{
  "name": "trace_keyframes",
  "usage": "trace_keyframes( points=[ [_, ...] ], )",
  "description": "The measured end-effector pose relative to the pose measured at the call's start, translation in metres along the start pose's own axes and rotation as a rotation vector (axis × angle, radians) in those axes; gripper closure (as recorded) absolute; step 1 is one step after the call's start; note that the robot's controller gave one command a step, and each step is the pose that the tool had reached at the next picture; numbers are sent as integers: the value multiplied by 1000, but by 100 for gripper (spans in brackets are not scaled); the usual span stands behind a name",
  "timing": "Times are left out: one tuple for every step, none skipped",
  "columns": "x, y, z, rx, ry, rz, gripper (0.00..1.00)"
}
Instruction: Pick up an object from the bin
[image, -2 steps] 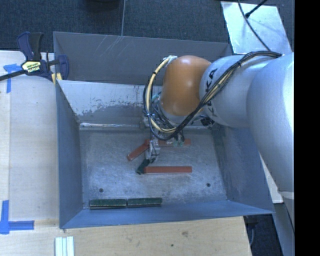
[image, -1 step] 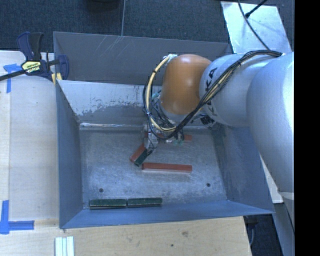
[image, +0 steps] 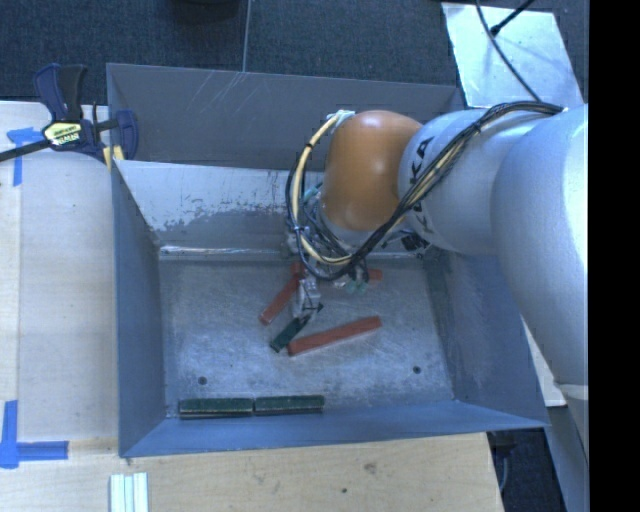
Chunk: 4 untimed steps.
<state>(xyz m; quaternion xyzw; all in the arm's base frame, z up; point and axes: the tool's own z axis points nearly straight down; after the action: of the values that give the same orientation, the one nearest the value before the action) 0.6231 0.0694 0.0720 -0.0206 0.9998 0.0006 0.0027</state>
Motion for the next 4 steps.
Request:
trace_keyframes(
  points=[
    [-2,1,-2,-2,-6,0,100],
    [1,0,1,0,1,0,0],
    [53,-37,1,2,5,54,0],
    [50,-35,0,0,-1,51,100]
  ],
)
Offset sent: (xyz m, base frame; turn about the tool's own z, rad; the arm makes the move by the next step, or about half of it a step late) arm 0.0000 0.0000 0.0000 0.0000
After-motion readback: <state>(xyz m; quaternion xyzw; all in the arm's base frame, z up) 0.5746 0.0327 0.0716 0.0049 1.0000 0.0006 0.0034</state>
